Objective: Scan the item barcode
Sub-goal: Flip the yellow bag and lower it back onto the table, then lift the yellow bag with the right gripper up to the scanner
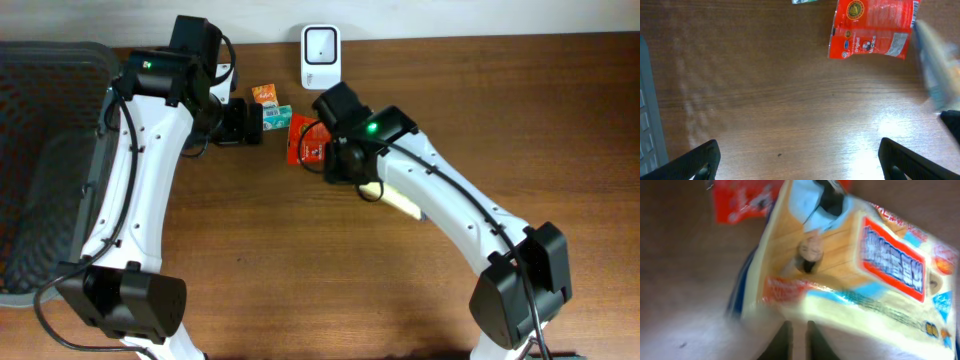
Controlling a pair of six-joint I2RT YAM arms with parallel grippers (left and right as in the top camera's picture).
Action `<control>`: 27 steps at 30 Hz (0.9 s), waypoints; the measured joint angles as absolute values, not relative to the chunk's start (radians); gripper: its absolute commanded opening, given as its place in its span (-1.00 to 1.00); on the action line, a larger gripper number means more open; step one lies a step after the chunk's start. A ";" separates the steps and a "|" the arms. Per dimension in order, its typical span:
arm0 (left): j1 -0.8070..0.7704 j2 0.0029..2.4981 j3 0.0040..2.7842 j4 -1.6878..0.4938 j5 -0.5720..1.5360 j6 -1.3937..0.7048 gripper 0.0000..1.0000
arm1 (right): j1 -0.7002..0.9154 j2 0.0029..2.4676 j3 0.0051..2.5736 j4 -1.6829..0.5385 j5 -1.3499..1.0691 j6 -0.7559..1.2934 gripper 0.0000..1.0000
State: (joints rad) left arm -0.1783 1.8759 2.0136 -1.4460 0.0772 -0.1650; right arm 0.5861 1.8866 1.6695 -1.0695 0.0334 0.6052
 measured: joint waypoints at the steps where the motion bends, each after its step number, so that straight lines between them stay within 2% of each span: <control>1: -0.178 1.876 2.014 -1.446 0.077 -0.165 0.98 | 0.593 1.887 1.670 -1.071 0.005 0.593 0.75; 4: -0.178 1.876 2.014 -1.446 0.077 -0.165 0.98 | 0.572 1.893 1.699 -1.162 -0.074 0.514 0.97; 9: -0.178 1.876 2.014 -1.446 0.077 -0.165 0.98 | 0.443 1.895 1.733 -1.168 -0.005 0.465 0.96; 10: -0.178 1.876 2.014 -1.446 0.077 -0.165 0.98 | 0.405 1.895 1.703 -1.129 0.014 0.468 0.88; 11: -0.178 1.876 2.014 -1.446 0.077 -0.165 0.98 | 0.387 1.898 1.669 -1.100 0.023 0.453 0.96; 17: -0.178 1.876 2.014 -1.446 0.077 -0.165 0.99 | 0.386 1.909 1.422 -0.828 0.026 -0.230 1.00; 20: -0.178 1.876 2.014 -1.446 0.077 -0.165 0.98 | 0.386 1.911 1.356 -0.707 0.026 -0.443 0.99; 21: -0.178 1.876 2.014 -1.446 0.077 -0.165 0.98 | 0.386 1.911 1.339 -0.694 0.026 -0.483 0.80; 22: -0.178 1.876 2.014 -1.446 0.077 -0.165 0.98 | 0.386 1.913 1.324 -0.688 0.025 -0.511 0.49; 24: -0.178 1.876 2.014 -1.446 0.077 -0.165 0.98 | 0.386 1.924 1.309 -0.677 0.006 -0.547 0.16; 25: -0.178 1.876 2.014 -1.446 0.077 -0.165 0.98 | 0.386 1.932 1.304 -0.677 0.001 -0.553 -0.21; 27: -0.178 1.876 2.014 -1.446 0.077 -0.165 0.98 | 0.386 1.948 1.302 -0.674 -0.005 -0.560 -0.24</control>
State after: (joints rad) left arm -0.1783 1.8759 2.0136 -1.4460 0.0772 -0.1650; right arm 0.3862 1.9484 1.3022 -0.6743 -0.0048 -0.5598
